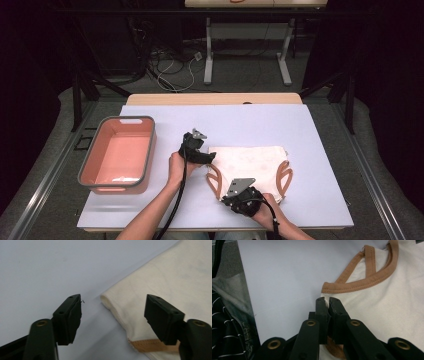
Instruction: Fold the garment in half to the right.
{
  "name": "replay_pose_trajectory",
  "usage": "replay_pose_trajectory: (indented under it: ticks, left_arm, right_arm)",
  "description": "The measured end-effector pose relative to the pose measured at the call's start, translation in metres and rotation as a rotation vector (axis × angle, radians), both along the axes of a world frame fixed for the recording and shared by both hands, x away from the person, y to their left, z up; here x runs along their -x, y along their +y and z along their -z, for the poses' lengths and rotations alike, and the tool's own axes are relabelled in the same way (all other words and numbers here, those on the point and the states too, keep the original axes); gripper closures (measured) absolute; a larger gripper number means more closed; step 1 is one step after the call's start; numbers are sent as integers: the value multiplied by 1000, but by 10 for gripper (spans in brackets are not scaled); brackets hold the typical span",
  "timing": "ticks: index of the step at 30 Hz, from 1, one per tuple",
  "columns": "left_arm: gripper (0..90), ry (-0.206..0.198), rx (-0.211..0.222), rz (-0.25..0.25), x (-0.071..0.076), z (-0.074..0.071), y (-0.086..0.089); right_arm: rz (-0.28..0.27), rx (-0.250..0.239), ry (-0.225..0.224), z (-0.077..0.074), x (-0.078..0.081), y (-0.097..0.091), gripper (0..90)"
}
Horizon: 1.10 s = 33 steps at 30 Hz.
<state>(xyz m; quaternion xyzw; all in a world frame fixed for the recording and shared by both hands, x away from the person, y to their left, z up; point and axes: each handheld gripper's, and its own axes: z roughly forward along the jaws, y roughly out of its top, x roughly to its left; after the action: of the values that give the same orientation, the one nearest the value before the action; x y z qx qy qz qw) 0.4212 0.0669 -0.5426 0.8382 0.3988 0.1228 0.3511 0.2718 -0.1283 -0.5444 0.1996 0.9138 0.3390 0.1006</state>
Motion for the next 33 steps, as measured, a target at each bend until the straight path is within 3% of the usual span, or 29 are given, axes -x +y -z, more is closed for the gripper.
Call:
replay_pose_trajectory:
  ticks: [7,11,17,24,33]
  left_arm:
    - [499,38,23,-5,-13,6,-6]
    - [557,42,-12,-1,-17,11,-10]
    - [643,29,-29,-3,-17,12,-10]
    - [836,27,-42,35,-14,11,-17]
    - [874,39,-20,34,-16,10,-15]
  right_arm:
    - [-7,-2,6,1,-1,0,860]
    - [-8,-3,-1,1,0,-1,859]
    - [-6,-1,-1,2,0,0,859]
    - [-6,5,2,2,1,1,861]
    - [-5,-10,10,2,1,1,866]
